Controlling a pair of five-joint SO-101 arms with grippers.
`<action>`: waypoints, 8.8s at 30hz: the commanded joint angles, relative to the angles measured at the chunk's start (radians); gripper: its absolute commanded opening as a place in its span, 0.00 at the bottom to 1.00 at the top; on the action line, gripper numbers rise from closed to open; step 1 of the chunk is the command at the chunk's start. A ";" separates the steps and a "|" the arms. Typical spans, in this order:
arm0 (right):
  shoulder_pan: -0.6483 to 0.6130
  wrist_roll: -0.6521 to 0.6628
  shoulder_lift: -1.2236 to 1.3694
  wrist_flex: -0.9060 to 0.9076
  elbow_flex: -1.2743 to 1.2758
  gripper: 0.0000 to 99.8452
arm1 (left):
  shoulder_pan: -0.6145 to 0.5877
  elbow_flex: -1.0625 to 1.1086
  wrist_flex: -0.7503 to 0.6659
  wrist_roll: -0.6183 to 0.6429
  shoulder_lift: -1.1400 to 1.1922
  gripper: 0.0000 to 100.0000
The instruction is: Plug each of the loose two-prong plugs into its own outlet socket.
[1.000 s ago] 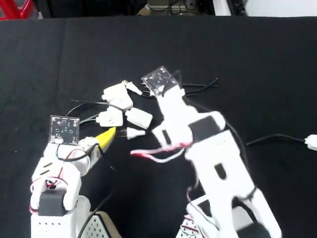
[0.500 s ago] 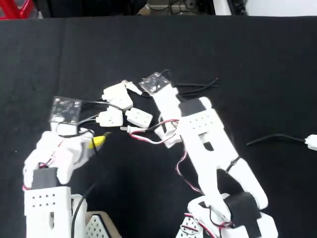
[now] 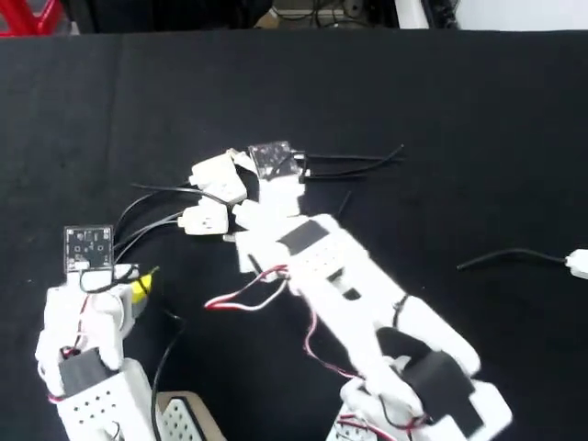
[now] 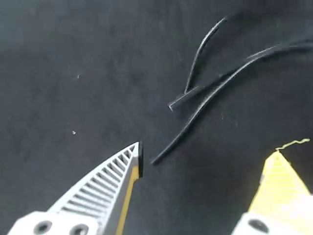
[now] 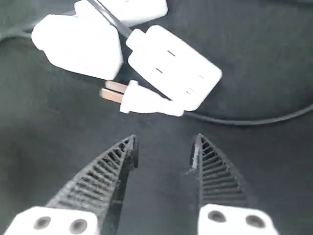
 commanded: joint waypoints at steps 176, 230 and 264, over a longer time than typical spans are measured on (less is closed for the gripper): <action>0.164 0.322 -1.009 -0.005 0.343 0.01 | 0.001 0.022 0.005 -0.005 -0.020 0.38; 0.687 0.209 -0.315 -0.166 0.140 0.01 | 0.530 -1.313 0.035 0.288 1.804 0.34; 0.689 0.204 -0.315 -0.166 0.143 0.01 | 0.367 -1.245 -0.247 0.508 1.870 0.34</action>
